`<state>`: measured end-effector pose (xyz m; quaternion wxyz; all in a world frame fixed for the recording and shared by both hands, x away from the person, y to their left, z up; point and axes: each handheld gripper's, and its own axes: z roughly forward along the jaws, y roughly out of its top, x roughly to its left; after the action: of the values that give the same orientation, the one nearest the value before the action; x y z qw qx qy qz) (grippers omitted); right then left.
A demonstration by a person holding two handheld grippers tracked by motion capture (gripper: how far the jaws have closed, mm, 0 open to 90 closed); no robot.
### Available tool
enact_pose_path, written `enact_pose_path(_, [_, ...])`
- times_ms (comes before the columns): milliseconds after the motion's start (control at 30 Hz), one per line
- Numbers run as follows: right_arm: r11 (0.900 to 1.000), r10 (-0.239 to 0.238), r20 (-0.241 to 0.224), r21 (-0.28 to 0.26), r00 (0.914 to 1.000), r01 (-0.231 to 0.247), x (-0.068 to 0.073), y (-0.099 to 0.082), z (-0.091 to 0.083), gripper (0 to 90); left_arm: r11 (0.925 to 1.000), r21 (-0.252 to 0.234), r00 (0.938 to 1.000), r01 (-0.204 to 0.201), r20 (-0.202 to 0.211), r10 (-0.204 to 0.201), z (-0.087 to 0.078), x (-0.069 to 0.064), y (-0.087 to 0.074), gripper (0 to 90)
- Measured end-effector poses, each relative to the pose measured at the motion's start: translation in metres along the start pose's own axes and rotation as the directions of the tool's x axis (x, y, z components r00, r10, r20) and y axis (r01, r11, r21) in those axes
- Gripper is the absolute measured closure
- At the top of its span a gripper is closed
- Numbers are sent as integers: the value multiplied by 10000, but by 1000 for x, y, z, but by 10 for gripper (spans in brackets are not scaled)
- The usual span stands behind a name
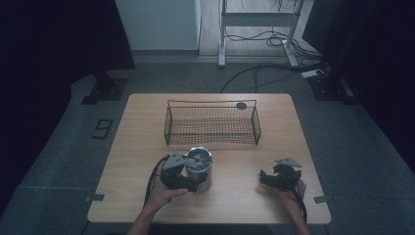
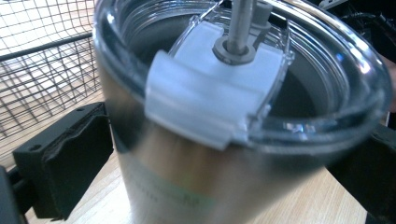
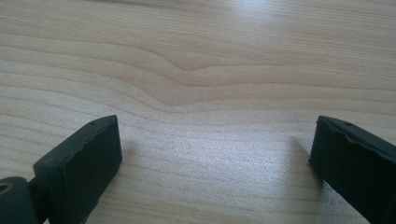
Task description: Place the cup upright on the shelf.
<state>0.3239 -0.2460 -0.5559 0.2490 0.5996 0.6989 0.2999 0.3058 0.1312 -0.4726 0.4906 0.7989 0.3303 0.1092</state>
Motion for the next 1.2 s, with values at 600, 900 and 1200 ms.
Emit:
enact_pose_path(600, [10000,4,2,5,10000,-4,0,0,0,18,9969,-469,9969,-632,-503,608,6,-6,1,26])
enact_pose_path(900, [10000,18,8,8,10000,-18,0,0,0,19,9932,-545,9934,-1033,-562,1003,4,-6,0,38])
enact_pose_path(1200, [10000,34,24,-4,10000,-34,-1,0,0,20,9919,-613,9932,-1113,-401,1090,-1,-5,3,41])
